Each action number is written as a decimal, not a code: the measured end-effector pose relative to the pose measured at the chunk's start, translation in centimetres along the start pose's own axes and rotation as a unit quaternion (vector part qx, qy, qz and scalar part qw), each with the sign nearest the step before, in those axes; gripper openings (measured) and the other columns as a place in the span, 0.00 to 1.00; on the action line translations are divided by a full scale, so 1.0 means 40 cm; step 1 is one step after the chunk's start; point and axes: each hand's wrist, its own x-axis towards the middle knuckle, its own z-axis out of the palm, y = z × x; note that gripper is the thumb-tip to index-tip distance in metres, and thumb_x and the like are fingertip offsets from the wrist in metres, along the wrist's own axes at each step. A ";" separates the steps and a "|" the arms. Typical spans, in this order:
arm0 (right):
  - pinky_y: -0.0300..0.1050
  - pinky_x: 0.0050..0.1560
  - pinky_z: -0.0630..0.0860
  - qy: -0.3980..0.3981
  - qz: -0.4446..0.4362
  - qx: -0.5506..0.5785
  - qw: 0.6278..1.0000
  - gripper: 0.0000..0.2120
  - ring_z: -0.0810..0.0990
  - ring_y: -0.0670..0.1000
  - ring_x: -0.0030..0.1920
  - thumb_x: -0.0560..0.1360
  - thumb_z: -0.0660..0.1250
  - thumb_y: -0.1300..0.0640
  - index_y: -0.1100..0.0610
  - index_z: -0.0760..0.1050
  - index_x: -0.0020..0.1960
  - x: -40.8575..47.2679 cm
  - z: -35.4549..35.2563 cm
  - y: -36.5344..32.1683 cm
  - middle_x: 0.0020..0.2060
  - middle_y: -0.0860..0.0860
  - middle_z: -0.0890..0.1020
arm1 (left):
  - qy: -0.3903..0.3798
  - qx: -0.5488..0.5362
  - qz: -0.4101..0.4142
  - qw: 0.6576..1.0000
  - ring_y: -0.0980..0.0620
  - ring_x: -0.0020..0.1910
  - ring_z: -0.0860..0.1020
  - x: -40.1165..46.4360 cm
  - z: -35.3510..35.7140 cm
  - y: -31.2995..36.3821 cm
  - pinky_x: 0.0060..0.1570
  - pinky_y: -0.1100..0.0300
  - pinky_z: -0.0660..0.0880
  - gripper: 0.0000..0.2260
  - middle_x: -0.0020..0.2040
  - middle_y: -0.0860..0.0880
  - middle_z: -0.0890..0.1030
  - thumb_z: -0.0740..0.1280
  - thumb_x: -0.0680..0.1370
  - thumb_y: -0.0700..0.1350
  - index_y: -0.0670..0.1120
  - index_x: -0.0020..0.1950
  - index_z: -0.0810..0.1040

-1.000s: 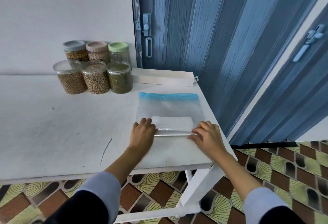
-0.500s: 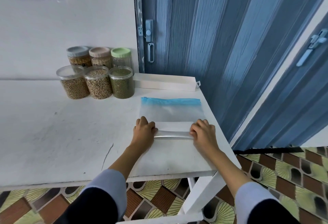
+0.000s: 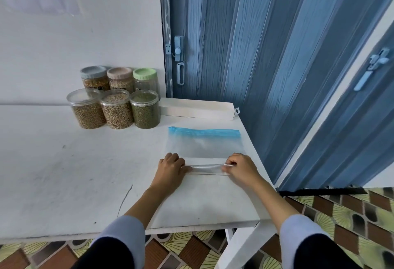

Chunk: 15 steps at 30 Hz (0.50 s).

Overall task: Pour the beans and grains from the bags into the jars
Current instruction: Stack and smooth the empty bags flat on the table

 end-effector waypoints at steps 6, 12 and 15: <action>0.46 0.47 0.63 0.085 -0.116 -0.045 0.989 0.08 0.69 0.51 0.50 0.76 0.58 0.64 0.57 0.75 0.47 -0.030 0.062 -0.018 0.46 0.48 0.73 | -0.071 0.055 -0.013 0.996 0.45 0.46 0.75 0.059 -0.015 0.025 0.40 0.55 0.64 0.17 0.41 0.46 0.76 0.60 0.79 0.52 0.43 0.40 0.79; 0.45 0.47 0.60 0.102 -0.099 -0.037 0.989 0.07 0.71 0.51 0.50 0.76 0.68 0.53 0.57 0.77 0.46 -0.013 0.076 -0.006 0.46 0.49 0.77 | -0.116 0.072 -0.010 0.991 0.48 0.41 0.75 0.068 -0.016 0.054 0.36 0.57 0.73 0.13 0.42 0.49 0.74 0.78 0.65 0.43 0.46 0.43 0.77; 0.45 0.47 0.61 0.101 -0.086 -0.046 0.990 0.07 0.72 0.51 0.51 0.76 0.68 0.54 0.58 0.78 0.46 0.003 0.072 -0.018 0.45 0.49 0.77 | -0.073 0.090 0.020 0.993 0.47 0.31 0.76 0.057 0.015 0.061 0.24 0.62 0.69 0.15 0.32 0.47 0.75 0.79 0.53 0.34 0.44 0.31 0.76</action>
